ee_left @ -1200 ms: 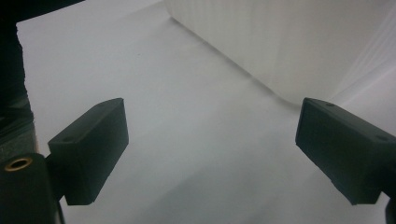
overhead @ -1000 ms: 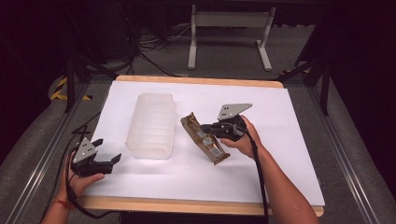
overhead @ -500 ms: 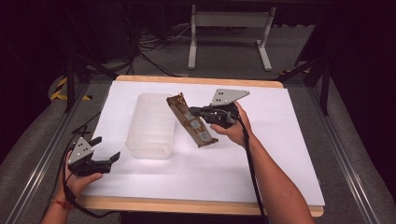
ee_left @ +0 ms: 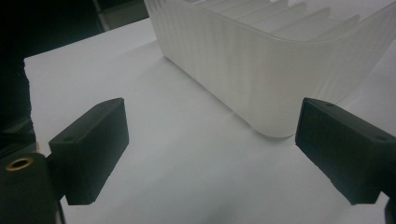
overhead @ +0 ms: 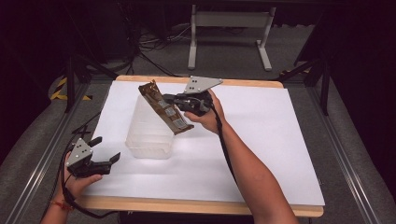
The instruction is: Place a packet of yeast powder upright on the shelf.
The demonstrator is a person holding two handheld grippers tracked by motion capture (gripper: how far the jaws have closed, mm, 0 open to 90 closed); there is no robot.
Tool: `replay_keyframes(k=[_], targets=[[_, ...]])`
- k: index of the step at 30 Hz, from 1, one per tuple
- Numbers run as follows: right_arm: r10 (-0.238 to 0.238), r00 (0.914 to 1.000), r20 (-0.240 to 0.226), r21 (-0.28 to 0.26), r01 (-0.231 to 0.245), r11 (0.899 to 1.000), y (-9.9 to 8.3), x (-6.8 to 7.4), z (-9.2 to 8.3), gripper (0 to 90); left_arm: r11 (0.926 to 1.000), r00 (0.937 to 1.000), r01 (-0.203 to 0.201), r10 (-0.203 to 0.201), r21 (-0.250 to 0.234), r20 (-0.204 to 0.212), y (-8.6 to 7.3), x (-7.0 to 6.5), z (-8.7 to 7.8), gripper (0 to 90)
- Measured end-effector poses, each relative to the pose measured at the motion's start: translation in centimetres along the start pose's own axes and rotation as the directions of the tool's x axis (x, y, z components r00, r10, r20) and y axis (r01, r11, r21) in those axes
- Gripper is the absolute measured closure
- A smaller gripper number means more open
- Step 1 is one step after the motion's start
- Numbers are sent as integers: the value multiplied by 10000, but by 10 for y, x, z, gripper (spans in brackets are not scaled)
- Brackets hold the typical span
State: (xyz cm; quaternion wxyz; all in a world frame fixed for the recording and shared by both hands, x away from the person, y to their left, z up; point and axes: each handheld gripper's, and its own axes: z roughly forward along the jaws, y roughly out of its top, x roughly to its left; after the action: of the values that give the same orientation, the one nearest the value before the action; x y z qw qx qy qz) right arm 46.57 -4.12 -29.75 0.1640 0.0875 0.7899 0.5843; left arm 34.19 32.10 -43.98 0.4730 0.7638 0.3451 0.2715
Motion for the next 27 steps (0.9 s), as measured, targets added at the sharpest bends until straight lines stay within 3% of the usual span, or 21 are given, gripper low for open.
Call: replay_keyframes(k=[15,27], targets=[[-88,9990,-435,-39,87,10000,3,1,55,900,9999,9999,96,-97,-45,-108,-3,-3,-8,107],[-64,9983,-577,138,73,9999,-6,4,78,900,10000,9998,72,-72,23,-176,-6,-3,-10,107]])
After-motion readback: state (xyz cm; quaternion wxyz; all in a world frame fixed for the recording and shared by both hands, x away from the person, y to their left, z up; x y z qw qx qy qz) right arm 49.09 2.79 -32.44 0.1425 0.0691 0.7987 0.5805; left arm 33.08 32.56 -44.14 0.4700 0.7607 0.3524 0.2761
